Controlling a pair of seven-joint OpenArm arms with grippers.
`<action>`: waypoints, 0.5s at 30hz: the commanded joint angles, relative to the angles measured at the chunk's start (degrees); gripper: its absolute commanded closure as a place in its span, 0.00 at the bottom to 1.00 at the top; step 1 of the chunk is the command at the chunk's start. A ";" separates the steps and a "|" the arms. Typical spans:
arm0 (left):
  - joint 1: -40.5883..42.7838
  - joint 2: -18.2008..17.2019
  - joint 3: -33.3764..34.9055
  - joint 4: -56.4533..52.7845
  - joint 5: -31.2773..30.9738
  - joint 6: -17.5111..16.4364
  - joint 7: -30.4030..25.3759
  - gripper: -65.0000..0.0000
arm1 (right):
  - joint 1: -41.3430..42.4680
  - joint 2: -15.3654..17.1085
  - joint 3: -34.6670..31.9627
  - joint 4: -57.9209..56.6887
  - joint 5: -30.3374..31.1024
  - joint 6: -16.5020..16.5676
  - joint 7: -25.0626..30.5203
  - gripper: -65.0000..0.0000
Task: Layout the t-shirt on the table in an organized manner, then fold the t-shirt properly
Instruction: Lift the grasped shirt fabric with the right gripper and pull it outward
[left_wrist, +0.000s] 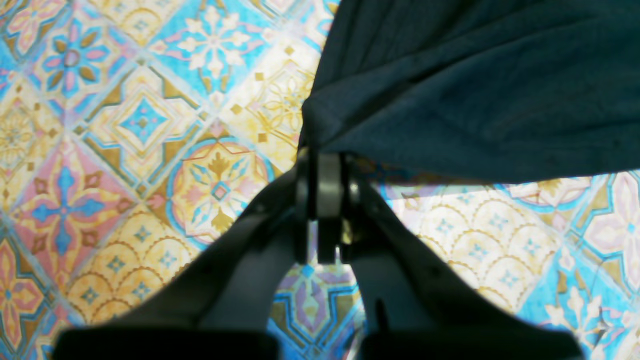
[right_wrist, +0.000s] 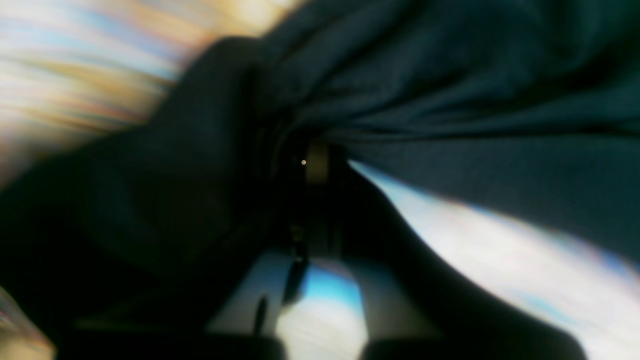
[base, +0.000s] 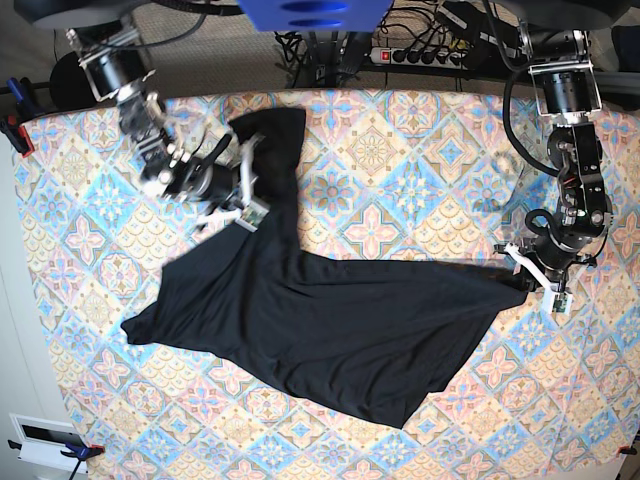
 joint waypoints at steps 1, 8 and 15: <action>-1.10 -1.06 -0.48 0.97 -0.43 -0.07 -1.26 1.00 | -1.48 0.22 -1.29 -0.31 1.33 3.61 -5.52 1.00; -1.01 -1.06 -0.48 0.97 -0.43 -0.07 -1.26 1.00 | -2.72 1.80 -1.73 0.30 8.62 3.70 -5.52 1.00; -0.92 -1.06 -0.48 0.97 -0.43 -0.07 -1.26 1.00 | -2.72 4.35 -1.82 5.14 15.31 3.70 -10.09 1.00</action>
